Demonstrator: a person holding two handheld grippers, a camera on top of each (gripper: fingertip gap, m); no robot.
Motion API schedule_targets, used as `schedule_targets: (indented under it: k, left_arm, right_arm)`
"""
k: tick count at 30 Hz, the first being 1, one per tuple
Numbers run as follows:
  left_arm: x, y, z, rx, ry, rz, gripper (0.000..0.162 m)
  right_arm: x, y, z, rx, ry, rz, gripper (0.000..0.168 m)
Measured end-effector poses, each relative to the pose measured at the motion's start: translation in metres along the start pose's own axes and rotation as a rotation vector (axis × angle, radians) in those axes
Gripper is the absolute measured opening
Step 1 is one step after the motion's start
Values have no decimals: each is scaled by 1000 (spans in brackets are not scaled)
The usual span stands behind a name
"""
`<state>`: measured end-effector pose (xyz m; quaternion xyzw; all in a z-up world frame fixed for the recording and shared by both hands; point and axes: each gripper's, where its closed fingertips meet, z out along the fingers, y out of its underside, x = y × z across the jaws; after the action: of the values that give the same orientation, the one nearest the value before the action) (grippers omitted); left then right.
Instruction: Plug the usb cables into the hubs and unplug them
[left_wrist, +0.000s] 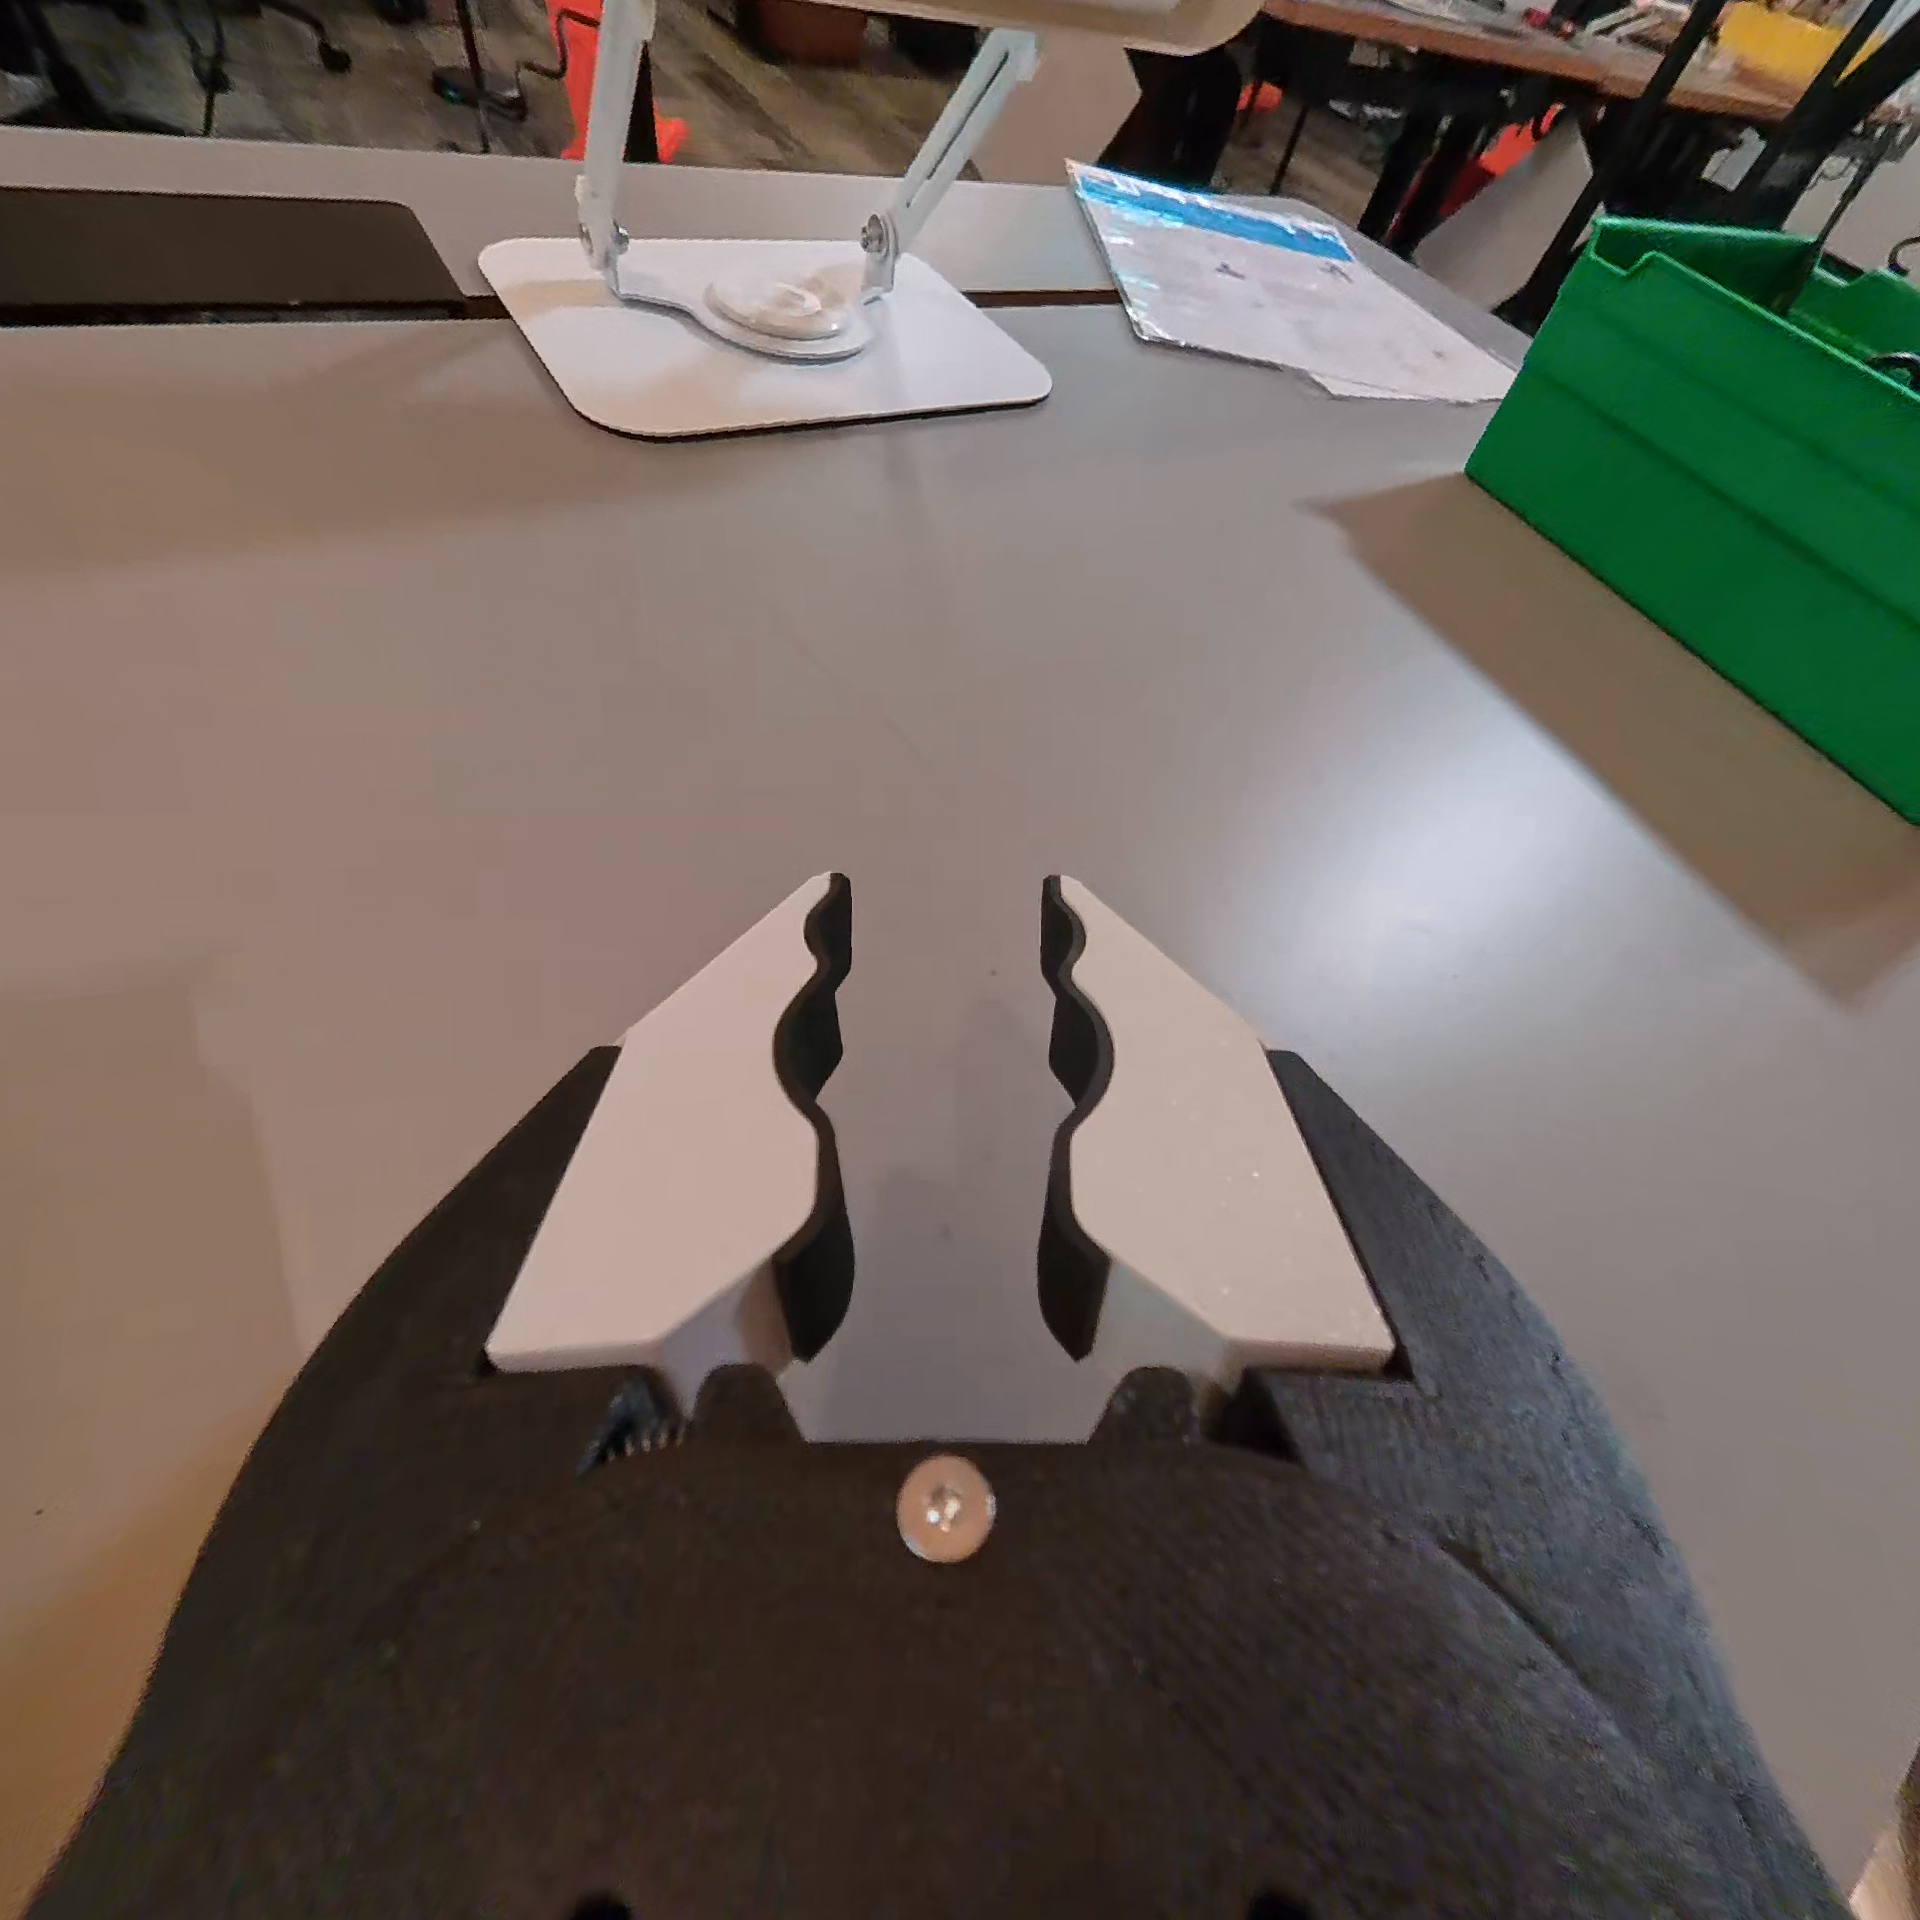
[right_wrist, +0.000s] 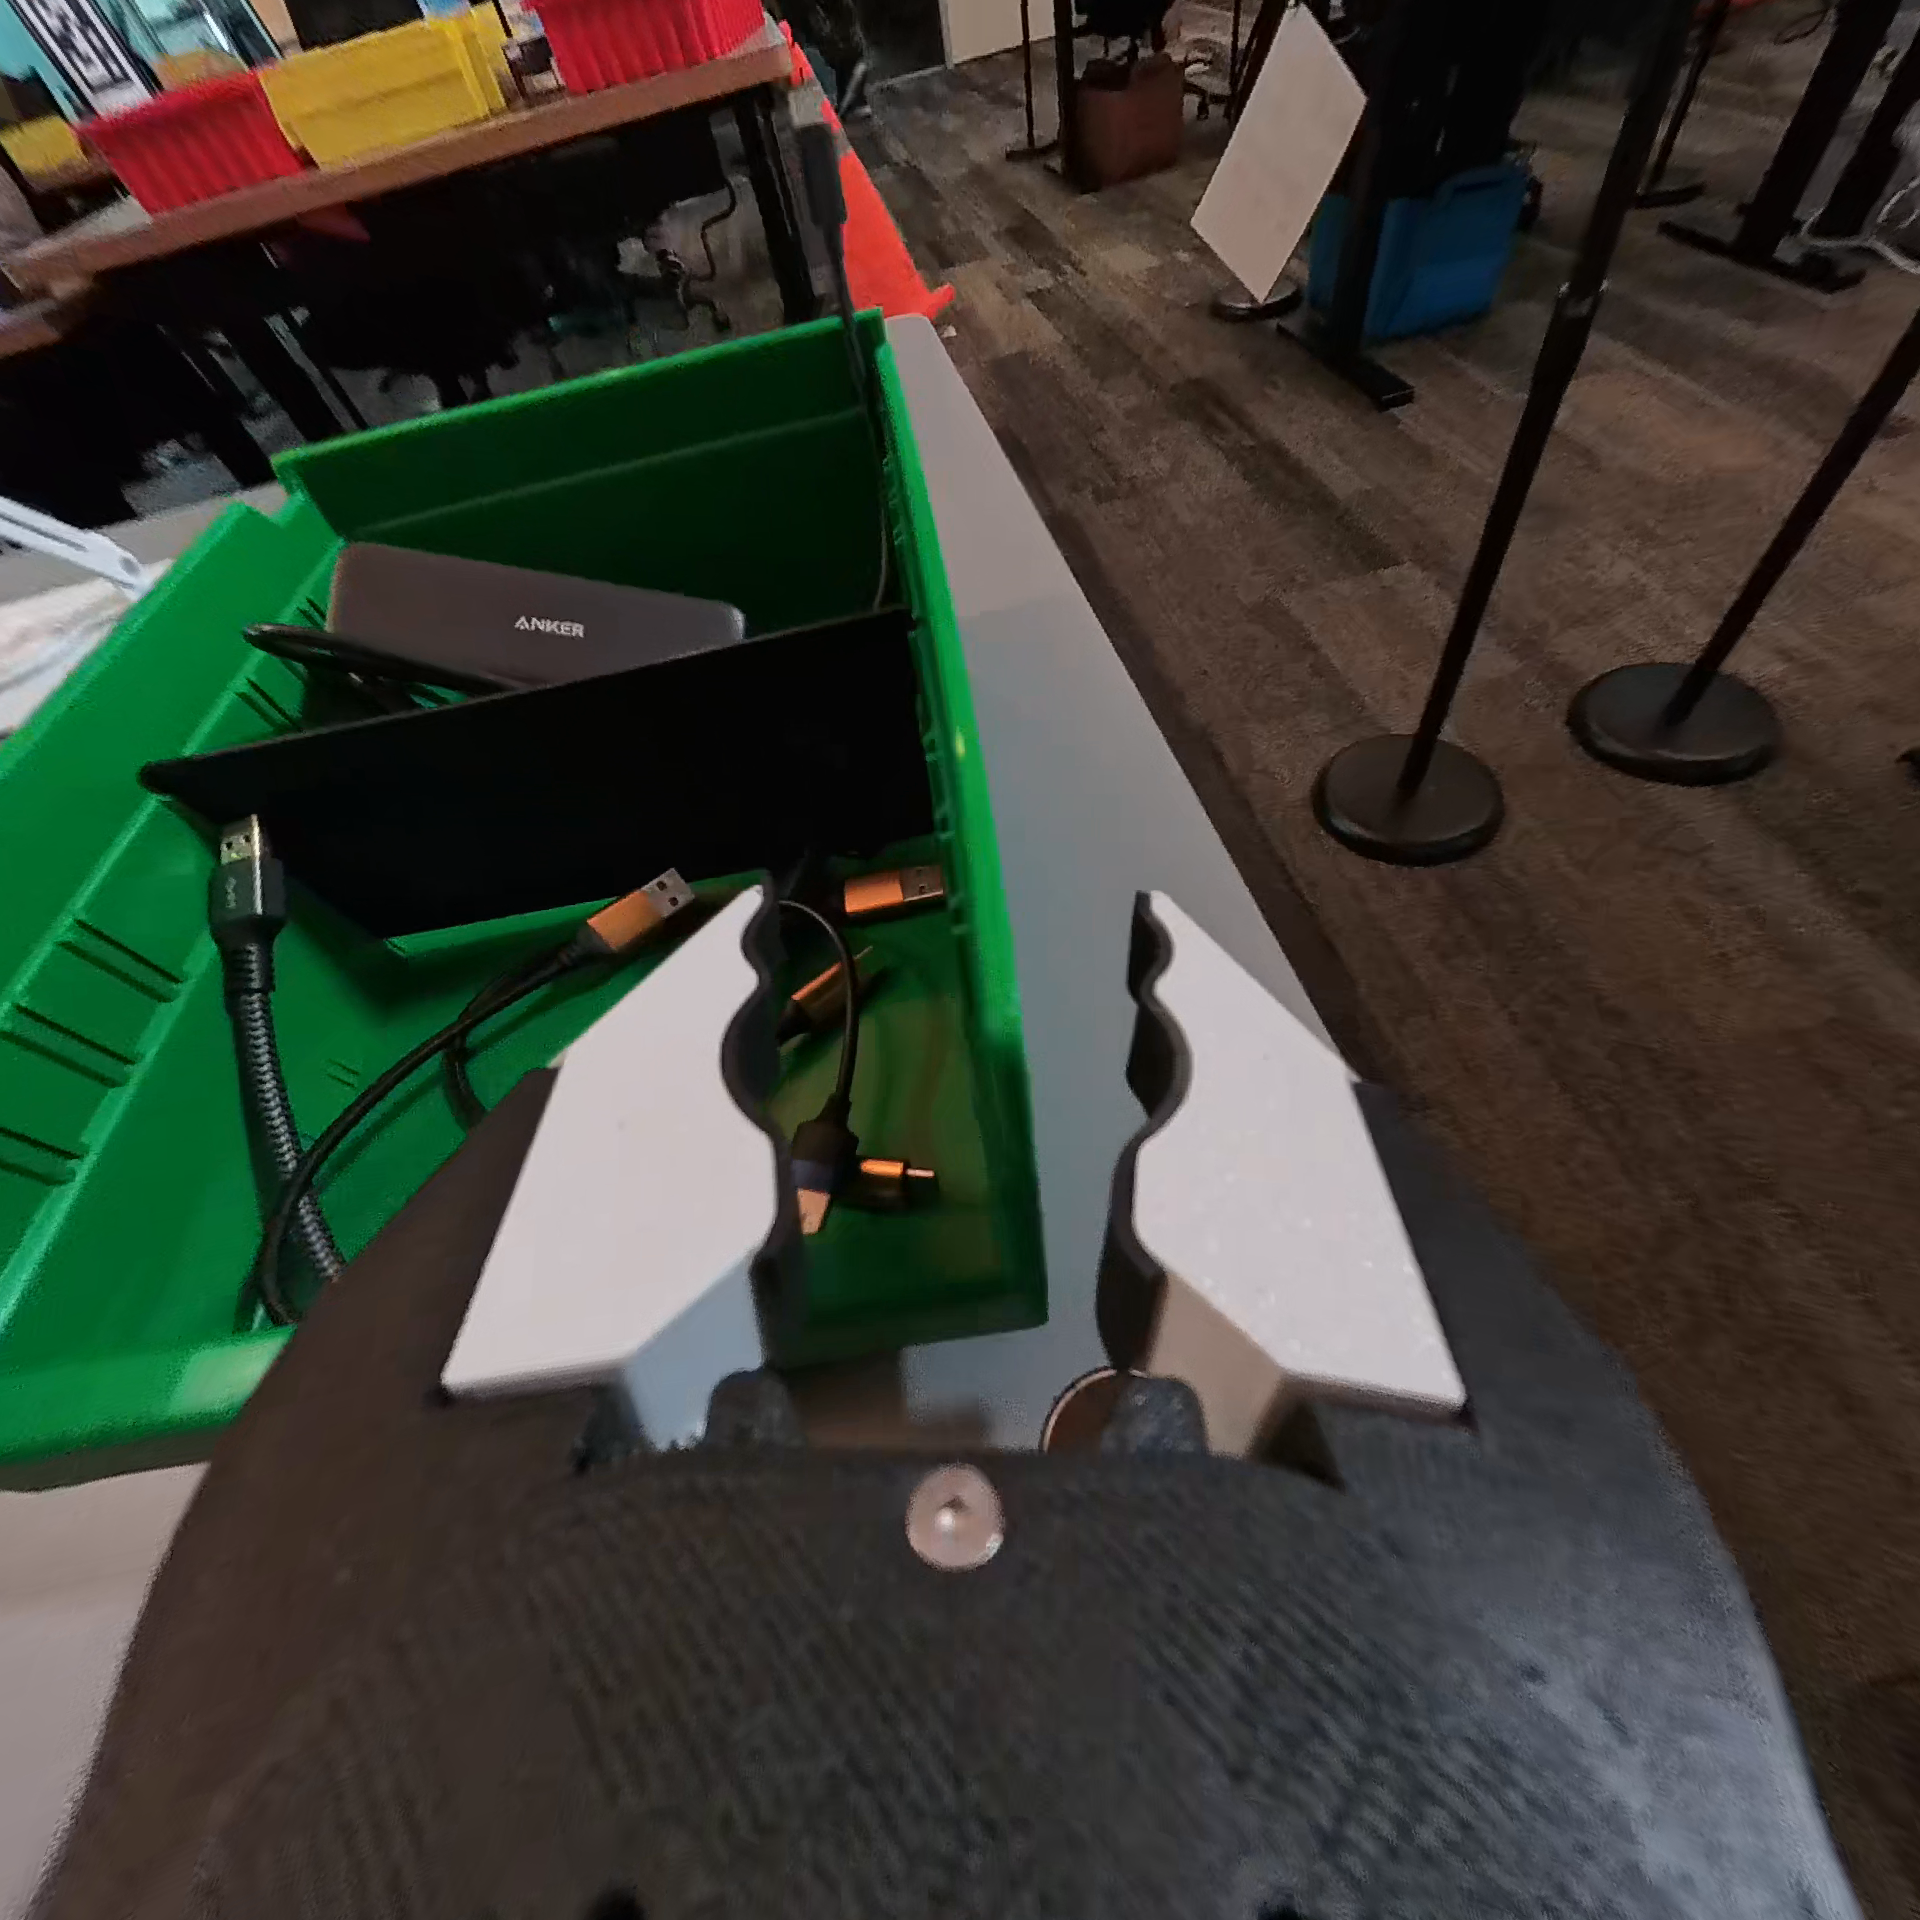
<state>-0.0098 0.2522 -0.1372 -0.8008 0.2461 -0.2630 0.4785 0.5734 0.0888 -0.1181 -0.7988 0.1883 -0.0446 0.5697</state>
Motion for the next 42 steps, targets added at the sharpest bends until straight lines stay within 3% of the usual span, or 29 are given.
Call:
schedule_targets:
  k: [4,8,10,16,27,42]
  left_arm:
    - [-1,1,1,-6,2,-9,35]
    - [0,2,2,-17,0,2,35]
    - [0,3,2,-21,0,-1,35]
    - [-1,4,3,-32,8,-22,35]
    - [-1,5,5,-47,10,-27,35]
    - [-2,7,6,-57,14,-40,34]
  right_arm:
    - [-4,-4,3,23,50,-72,65]
    - [8,-6,3,42,118,-35,48]
    - [10,-7,3,51,128,-19,48]
    - [9,-6,9,53,126,12,48]
    - [7,-7,9,67,87,55,18]
    - [-5,-6,7,48,5,36,6]
